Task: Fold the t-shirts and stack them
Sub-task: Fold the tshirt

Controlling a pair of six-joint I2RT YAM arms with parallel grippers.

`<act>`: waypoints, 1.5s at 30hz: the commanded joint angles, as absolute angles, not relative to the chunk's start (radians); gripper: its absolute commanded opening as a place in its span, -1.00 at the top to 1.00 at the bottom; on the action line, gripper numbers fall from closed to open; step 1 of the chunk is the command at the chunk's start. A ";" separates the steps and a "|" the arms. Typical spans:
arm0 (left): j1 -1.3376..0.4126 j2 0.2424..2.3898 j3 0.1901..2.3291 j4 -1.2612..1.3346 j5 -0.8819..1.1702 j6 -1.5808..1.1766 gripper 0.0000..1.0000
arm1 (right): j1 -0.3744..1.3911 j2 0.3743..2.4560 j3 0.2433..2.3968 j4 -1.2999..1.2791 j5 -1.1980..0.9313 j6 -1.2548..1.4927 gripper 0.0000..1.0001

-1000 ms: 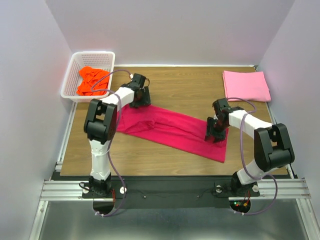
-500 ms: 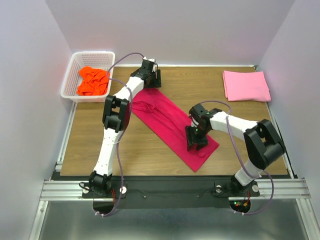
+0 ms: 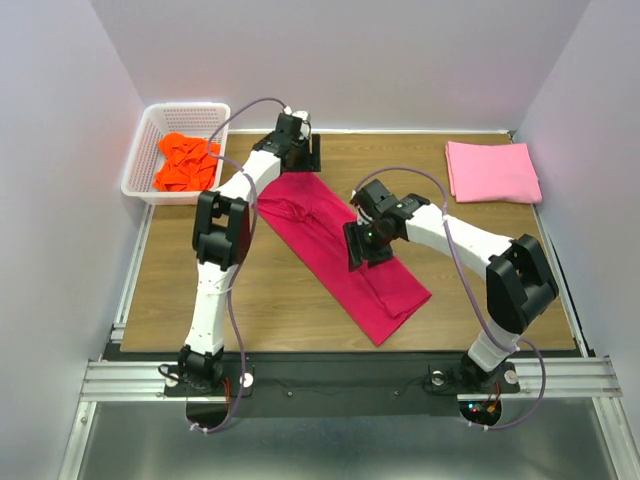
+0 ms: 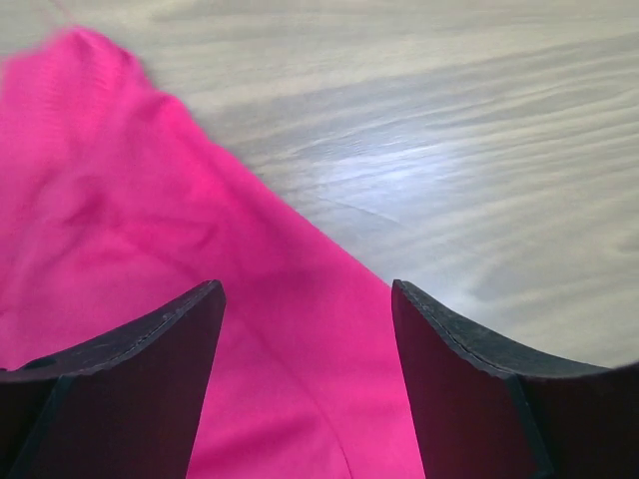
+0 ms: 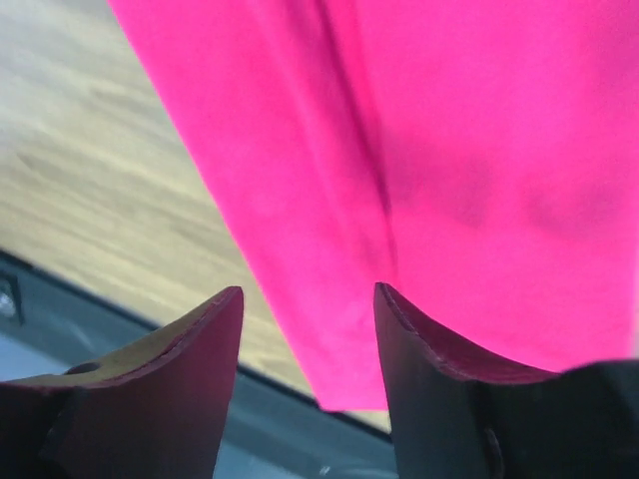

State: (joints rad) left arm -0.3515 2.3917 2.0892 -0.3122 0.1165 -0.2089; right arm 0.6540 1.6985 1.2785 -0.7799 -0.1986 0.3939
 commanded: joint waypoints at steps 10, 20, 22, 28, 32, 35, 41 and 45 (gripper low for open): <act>-0.364 1.922 1.626 -0.316 -0.024 -0.285 -0.34 | 0.597 1.766 1.393 -0.799 -0.078 0.269 0.01; -0.379 1.999 1.568 -0.321 -0.121 -0.348 -0.30 | 0.597 1.781 1.367 -0.788 -0.054 0.245 0.02; -0.380 2.008 1.560 -0.314 -0.126 -0.356 -0.30 | 0.595 1.781 1.362 -0.784 -0.057 0.244 0.02; -0.382 2.019 1.503 -0.305 -0.126 -0.406 -0.29 | 0.592 1.781 1.345 -0.779 -0.054 0.241 0.02; -0.382 1.965 1.425 -0.293 -0.117 -0.429 -0.20 | 0.589 1.775 1.342 -0.778 -0.046 0.238 0.02; -0.382 1.919 1.335 -0.279 -0.112 -0.443 -0.19 | 0.588 1.778 1.342 -0.776 -0.044 0.238 0.02; -0.382 1.842 1.255 -0.272 -0.115 -0.462 -0.19 | 0.586 1.793 1.361 -0.775 -0.051 0.235 0.02; -0.383 1.825 1.238 -0.278 -0.126 -0.460 -0.19 | 0.586 1.799 1.365 -0.775 -0.048 0.232 0.02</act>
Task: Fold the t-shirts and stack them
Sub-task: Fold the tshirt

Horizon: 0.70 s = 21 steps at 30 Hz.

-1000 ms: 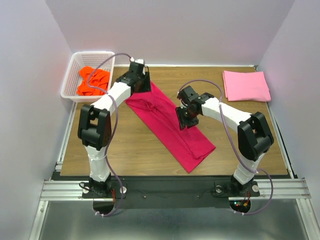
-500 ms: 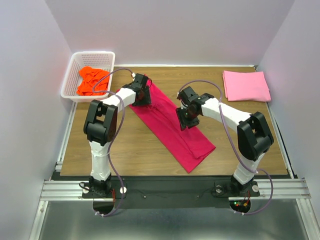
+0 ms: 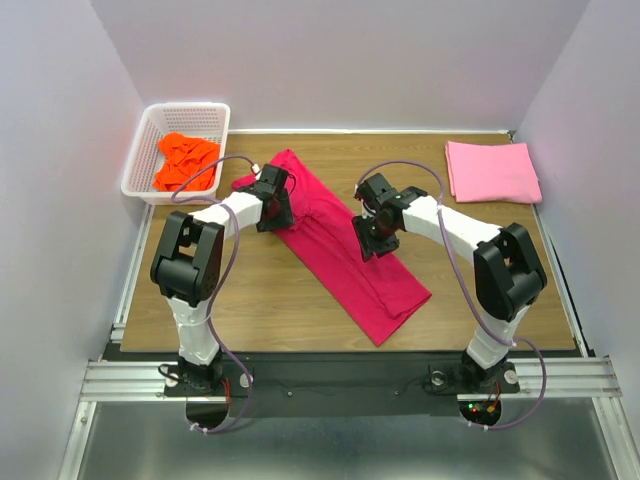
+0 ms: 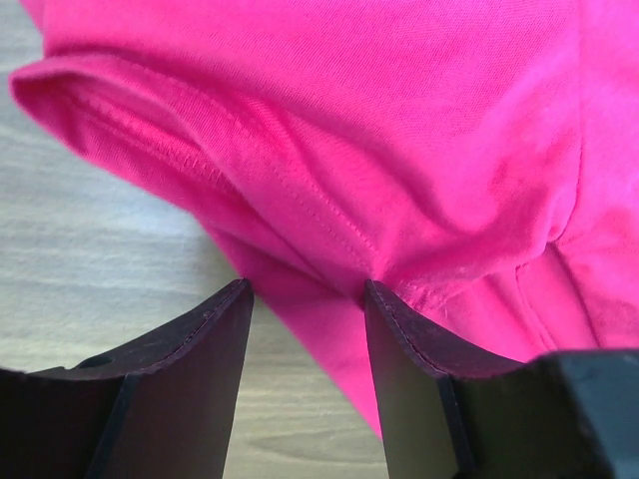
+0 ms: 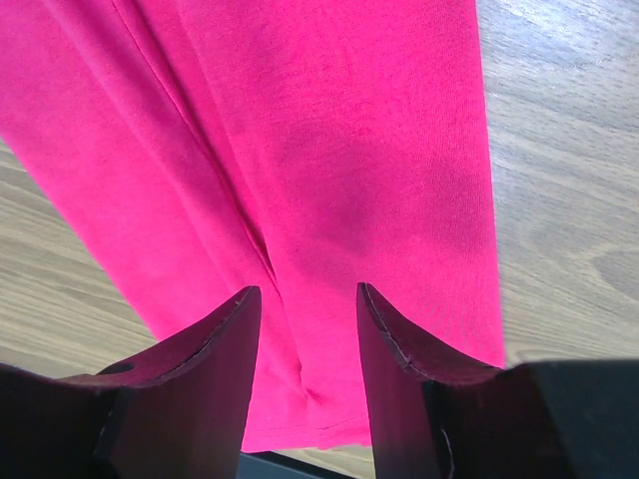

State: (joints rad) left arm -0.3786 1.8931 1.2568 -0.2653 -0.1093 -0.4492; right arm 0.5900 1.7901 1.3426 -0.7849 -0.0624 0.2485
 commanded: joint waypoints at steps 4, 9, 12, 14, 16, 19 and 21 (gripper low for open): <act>-0.382 1.809 1.246 -0.298 -0.143 -0.460 -0.19 | 0.581 1.787 1.345 -0.775 -0.028 0.229 0.02; -0.382 1.779 1.339 -0.327 -0.212 -0.430 -0.19 | 0.569 1.756 1.283 -0.775 -0.006 0.210 0.08; -0.382 1.818 1.432 -0.331 -0.251 -0.396 -0.19 | 0.569 1.743 1.255 -0.773 -0.006 0.209 0.09; -0.380 1.874 1.512 -0.342 -0.255 -0.379 -0.19 | 0.569 1.738 1.247 -0.772 -0.017 0.210 0.09; -0.380 1.910 1.552 -0.341 -0.267 -0.374 -0.19 | 0.569 1.735 1.243 -0.769 -0.020 0.215 0.09; -0.368 1.976 1.606 -0.342 -0.273 -0.367 -0.19 | 0.569 1.729 1.244 -0.765 -0.023 0.221 0.09; -0.361 2.005 1.615 -0.342 -0.268 -0.367 -0.17 | 0.569 1.726 1.243 -0.764 -0.023 0.222 0.09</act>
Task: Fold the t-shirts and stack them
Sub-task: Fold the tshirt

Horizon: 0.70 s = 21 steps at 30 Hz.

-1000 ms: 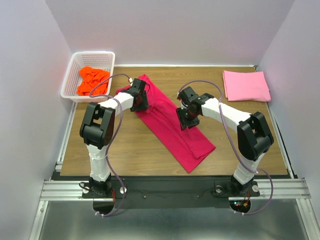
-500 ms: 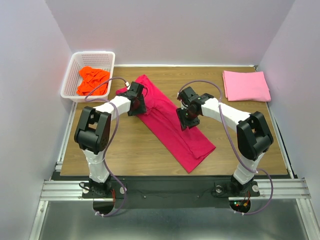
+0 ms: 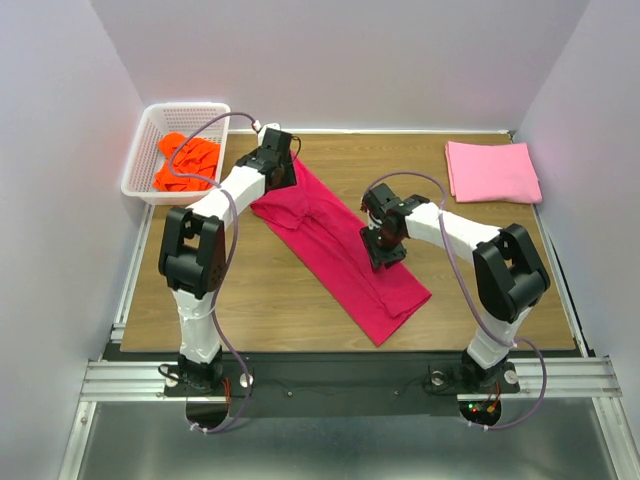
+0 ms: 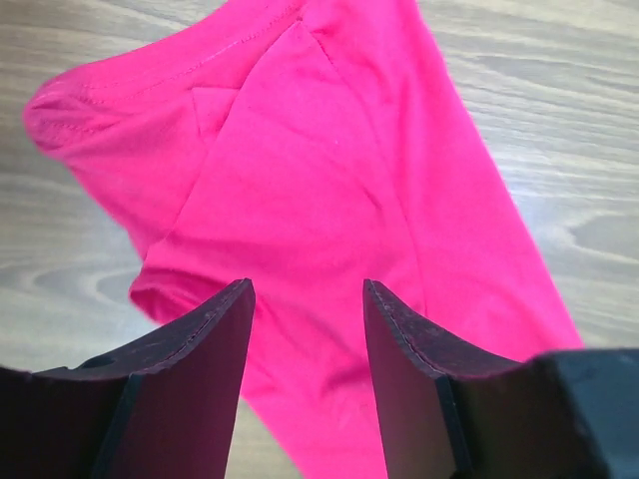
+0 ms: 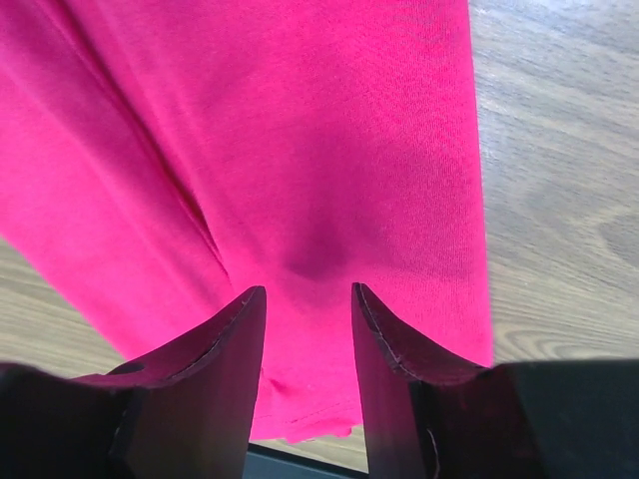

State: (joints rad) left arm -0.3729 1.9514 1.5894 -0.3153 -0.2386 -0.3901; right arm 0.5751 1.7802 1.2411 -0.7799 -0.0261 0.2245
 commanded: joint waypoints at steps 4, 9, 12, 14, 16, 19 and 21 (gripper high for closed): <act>-0.354 2.019 1.579 -0.319 -0.276 -0.354 -0.12 | 0.569 1.718 1.226 -0.758 -0.026 0.224 0.09; -0.336 2.005 1.508 -0.291 -0.261 -0.354 -0.11 | 0.569 1.717 1.212 -0.749 -0.038 0.229 0.10; -0.328 1.977 1.441 -0.275 -0.265 -0.357 -0.11 | 0.569 1.720 1.215 -0.747 -0.040 0.227 0.10; -0.324 1.962 1.410 -0.272 -0.261 -0.360 -0.11 | 0.569 1.721 1.219 -0.747 -0.040 0.227 0.10; -0.318 1.941 1.361 -0.258 -0.261 -0.364 -0.11 | 0.571 1.723 1.221 -0.747 -0.041 0.227 0.09; -0.308 1.918 1.318 -0.256 -0.258 -0.368 -0.11 | 0.569 1.723 1.221 -0.746 -0.043 0.224 0.10; -0.305 1.896 1.302 -0.256 -0.255 -0.371 -0.11 | 0.569 1.721 1.216 -0.747 -0.040 0.224 0.09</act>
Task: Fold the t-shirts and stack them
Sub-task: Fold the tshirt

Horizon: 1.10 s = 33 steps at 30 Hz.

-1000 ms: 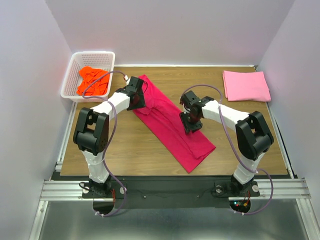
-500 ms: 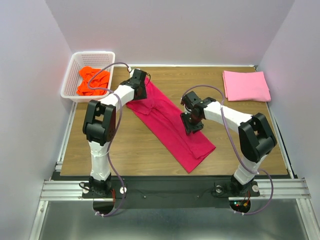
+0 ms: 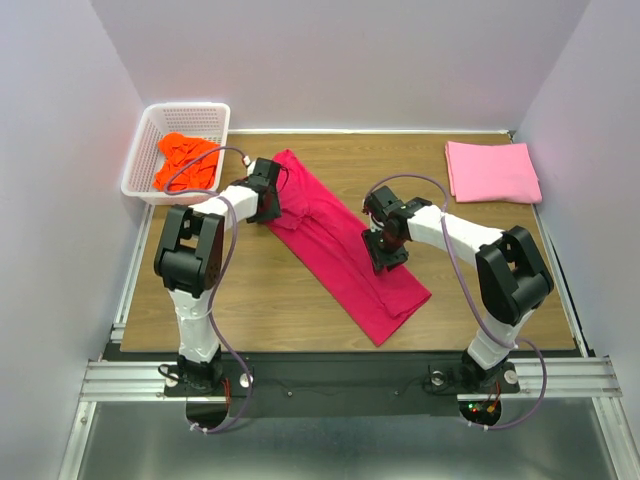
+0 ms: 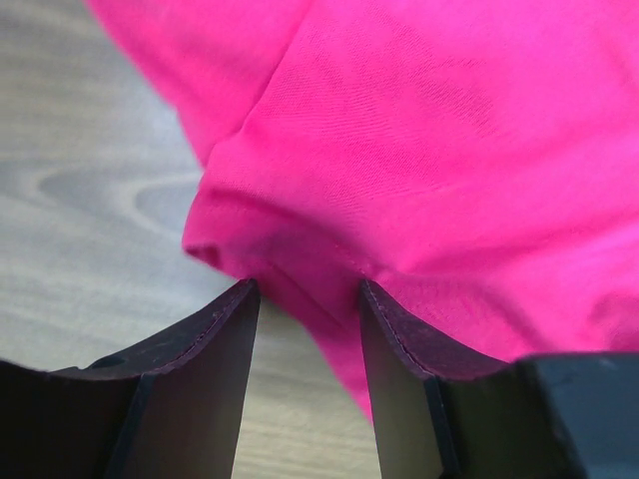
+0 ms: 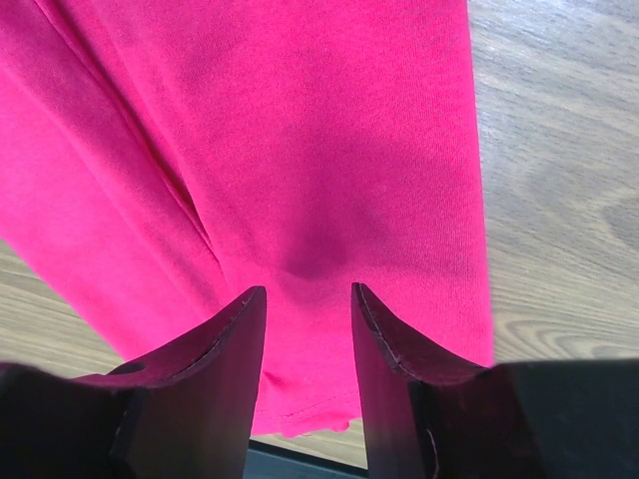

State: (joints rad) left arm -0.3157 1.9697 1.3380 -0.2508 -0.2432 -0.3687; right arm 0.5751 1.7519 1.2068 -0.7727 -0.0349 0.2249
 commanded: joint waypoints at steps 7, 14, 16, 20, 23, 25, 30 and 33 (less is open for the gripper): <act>-0.305 1.824 1.339 -0.276 -0.258 -0.371 -0.11 | 0.569 1.707 1.203 -0.746 -0.023 0.225 0.10; -0.334 1.875 1.489 -0.284 -0.229 -0.347 -0.12 | 0.569 1.689 1.166 -0.747 -0.008 0.227 0.17; -0.350 1.933 1.551 -0.291 -0.226 -0.342 -0.12 | 0.569 1.678 1.151 -0.747 -0.011 0.224 0.18; -0.357 2.031 1.637 -0.305 -0.213 -0.344 -0.13 | 0.569 1.667 1.131 -0.747 -0.046 0.225 0.21; -0.360 2.109 1.683 -0.311 -0.199 -0.339 -0.13 | 0.569 1.663 1.102 -0.744 -0.086 0.233 0.21; -0.360 2.135 1.713 -0.313 -0.199 -0.336 -0.13 | 0.569 1.663 1.091 -0.739 -0.098 0.238 0.22; -0.359 2.215 1.770 -0.321 -0.193 -0.319 -0.13 | 0.572 1.663 1.057 -0.719 -0.173 0.244 0.22; -0.360 2.258 1.815 -0.322 -0.186 -0.298 -0.13 | 0.586 1.686 1.042 -0.707 -0.230 0.239 0.22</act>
